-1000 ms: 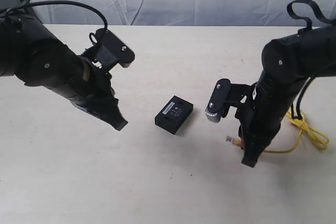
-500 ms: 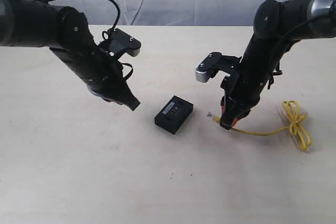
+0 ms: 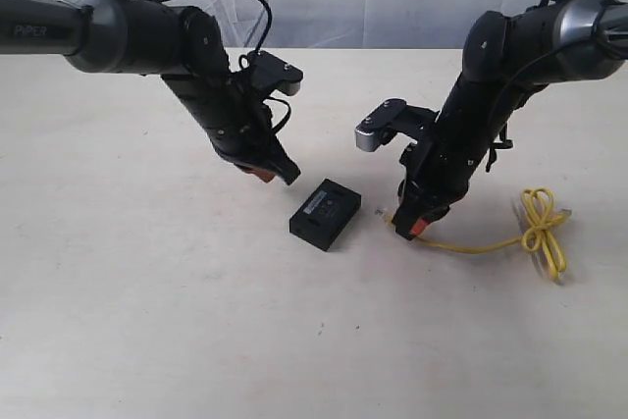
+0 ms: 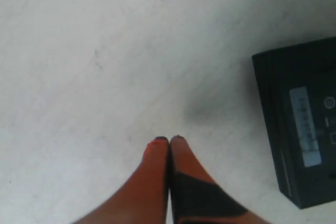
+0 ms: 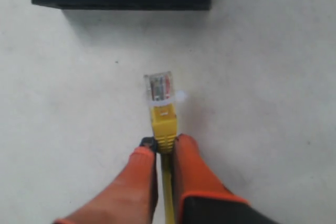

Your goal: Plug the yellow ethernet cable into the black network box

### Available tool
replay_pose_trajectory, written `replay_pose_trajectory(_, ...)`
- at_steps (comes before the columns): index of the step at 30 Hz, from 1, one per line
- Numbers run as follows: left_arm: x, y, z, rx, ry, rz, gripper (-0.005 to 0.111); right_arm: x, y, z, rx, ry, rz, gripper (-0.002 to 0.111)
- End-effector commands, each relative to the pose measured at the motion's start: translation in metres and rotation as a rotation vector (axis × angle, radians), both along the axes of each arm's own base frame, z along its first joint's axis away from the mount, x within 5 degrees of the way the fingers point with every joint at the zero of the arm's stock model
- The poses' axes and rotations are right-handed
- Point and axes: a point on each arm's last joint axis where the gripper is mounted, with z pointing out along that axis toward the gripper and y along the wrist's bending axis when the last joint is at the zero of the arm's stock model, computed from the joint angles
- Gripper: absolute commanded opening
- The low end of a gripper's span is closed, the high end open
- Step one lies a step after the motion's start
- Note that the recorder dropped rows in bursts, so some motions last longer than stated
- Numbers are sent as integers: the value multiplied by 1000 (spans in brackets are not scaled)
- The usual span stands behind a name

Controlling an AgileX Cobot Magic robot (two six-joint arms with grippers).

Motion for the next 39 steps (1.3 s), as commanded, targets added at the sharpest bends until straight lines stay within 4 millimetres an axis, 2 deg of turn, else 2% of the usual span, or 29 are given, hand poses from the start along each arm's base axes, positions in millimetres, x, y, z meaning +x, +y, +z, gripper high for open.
replay_pose_trajectory(1, 7, -2, -3, -15, 10, 4, 0, 0, 4, 3, 7, 9, 6, -1)
replay_pose_trajectory(5, 9, -2, -14, -2, 30, 0, 0, 4, 15, 6, -43, -20, -131, -1)
replay_pose_trajectory(11, 10, -2, -17, -1, 26, -2, 0, -5, 26, 5, -121, -39, -28, -1)
replay_pose_trajectory(18, 9, -3, -17, -10, 39, 4, 0, -6, 32, 4, -119, -64, -12, -1)
replay_pose_trajectory(26, 9, -3, -17, -14, 40, 6, 0, -4, 33, -17, -137, -36, -14, -1)
replay_pose_trajectory(31, 9, -3, -17, -14, 40, 6, 0, -4, 32, -18, -149, -29, -4, 0)
replay_pose_trajectory(33, 9, -3, -17, -14, 40, 6, 0, -6, 30, -18, -162, -16, 8, 8)
replay_pose_trajectory(38, 9, -3, -17, -14, 40, 6, 0, -5, 31, -10, -149, -36, 3, 47)
replay_pose_trajectory(39, 9, -3, -17, -11, 41, 4, 0, -5, 31, -6, -143, -44, 1, 52)
